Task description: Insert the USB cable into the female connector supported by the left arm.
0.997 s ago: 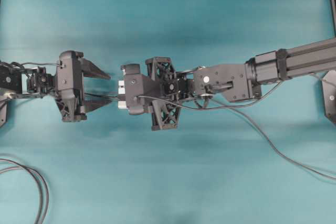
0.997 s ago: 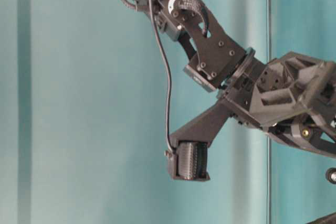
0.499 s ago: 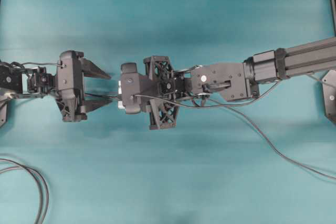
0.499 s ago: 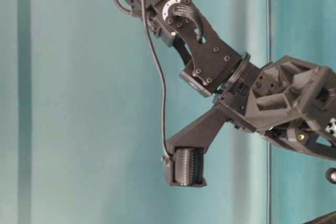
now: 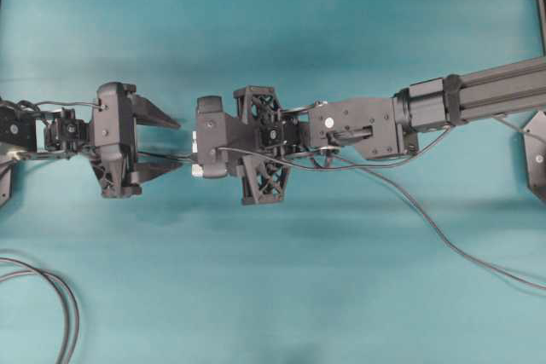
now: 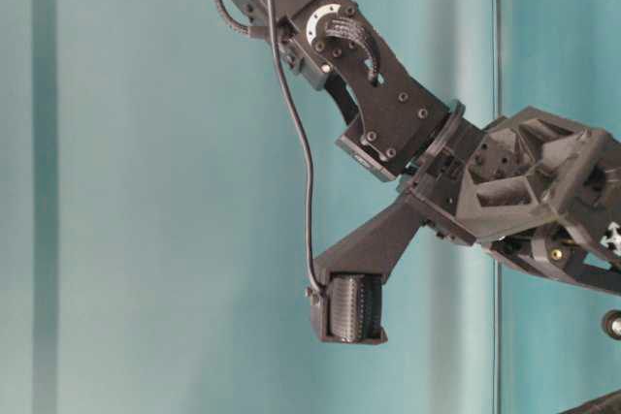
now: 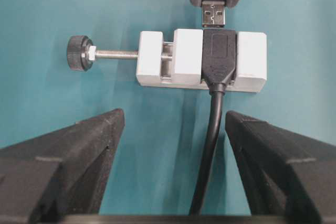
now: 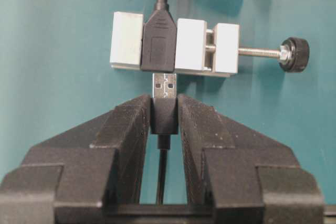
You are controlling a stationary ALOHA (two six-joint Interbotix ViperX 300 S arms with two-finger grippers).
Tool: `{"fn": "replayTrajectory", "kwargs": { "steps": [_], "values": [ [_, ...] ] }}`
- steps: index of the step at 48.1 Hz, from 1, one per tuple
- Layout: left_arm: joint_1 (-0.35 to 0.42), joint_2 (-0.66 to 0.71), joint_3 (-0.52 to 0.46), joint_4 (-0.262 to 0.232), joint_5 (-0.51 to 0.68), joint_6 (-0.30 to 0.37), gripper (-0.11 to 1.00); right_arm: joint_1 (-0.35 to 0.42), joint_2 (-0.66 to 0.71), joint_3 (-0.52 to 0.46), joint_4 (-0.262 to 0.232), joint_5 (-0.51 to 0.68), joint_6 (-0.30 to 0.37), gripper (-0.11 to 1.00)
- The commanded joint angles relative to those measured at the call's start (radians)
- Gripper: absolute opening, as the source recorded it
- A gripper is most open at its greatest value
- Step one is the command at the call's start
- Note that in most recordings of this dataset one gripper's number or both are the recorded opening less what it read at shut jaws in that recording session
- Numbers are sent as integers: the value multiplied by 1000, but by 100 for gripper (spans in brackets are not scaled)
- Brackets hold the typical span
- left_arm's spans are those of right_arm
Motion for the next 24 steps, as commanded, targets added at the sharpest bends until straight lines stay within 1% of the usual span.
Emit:
{"fn": "replayTrajectory", "kwargs": {
  "steps": [1,10,24],
  "values": [
    [2,-6,-11,-2,-5,2,85,5,-17,-32,-2,-11,6,21],
    [2,-6,-11,0,-5,2,85,21,-17,-32,-3,-12,35,21],
    [2,-6,-11,-2,-5,2,85,31,-17,-34,-2,-9,37,21]
  ]
}}
